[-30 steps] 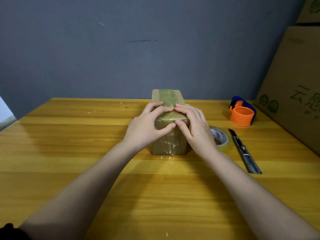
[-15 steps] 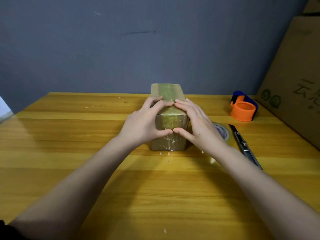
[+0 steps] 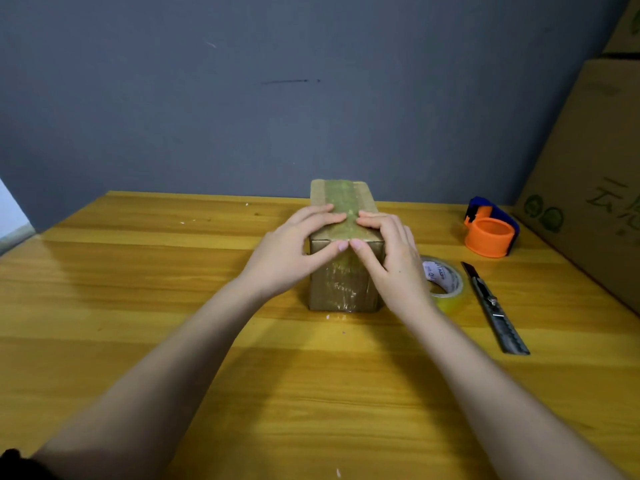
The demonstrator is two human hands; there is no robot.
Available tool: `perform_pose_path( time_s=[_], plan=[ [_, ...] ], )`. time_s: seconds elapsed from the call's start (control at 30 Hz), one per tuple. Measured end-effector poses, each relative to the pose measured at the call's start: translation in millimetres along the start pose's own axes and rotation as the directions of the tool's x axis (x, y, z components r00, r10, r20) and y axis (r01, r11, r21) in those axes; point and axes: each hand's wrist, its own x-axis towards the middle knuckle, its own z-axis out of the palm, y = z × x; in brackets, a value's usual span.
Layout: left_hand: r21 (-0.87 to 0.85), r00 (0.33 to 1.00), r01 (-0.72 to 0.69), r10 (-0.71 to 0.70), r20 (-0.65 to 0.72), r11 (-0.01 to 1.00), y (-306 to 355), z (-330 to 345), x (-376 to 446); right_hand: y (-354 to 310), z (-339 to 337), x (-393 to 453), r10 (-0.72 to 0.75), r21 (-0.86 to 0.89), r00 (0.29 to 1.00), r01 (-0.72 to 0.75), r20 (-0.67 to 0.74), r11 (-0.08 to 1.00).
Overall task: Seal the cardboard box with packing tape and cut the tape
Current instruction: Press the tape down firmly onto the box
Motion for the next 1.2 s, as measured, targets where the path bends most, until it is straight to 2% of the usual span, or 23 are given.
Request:
perform_pose_path(
  time_s=[0.17,0.33,0.5,0.73,0.8,0.9,1.03,1.2],
  plan=[
    [0.117,1.0,-0.027,0.026,0.01,0.993,-2.5,0.9,-1.5,6.4,-2.0,-0.8,-0.037,-0.029,0.999,0.038,0.04,0.999],
    [0.163,0.998,-0.056,0.055,0.011,0.985,-2.0,3.3,-3.6,10.7,-5.3,-2.6,-0.063,-0.081,0.994,0.071,0.093,0.994],
    [0.186,0.998,-0.067,0.064,0.023,0.98,-1.6,4.3,-4.1,12.5,-6.5,-3.8,-0.065,-0.126,0.987,0.084,0.147,0.988],
    [0.174,0.991,-0.081,0.061,0.119,0.981,-4.4,-1.7,-1.3,11.6,-11.8,-2.6,-0.069,-0.232,0.977,0.116,0.203,0.966],
    [0.067,0.986,-0.081,0.07,0.153,0.994,-9.2,-5.3,1.2,5.6,-9.6,-3.1,-0.043,-0.166,0.985,0.071,0.164,0.984],
    [-0.075,0.987,-0.06,0.07,0.145,0.995,-14.7,-7.4,4.6,-8.9,-0.3,-2.9,0.065,0.037,0.998,-0.066,0.026,0.997],
    [-0.135,0.999,-0.028,0.034,0.038,0.99,-15.0,1.7,3.4,-12.1,13.2,-1.7,0.097,0.049,0.988,-0.092,-0.118,0.995],
    [-0.116,0.999,-0.033,0.036,0.023,0.993,-16.2,7.6,2.3,-2.4,17.3,-3.7,0.067,0.053,0.988,-0.06,-0.141,0.997]
  ],
)
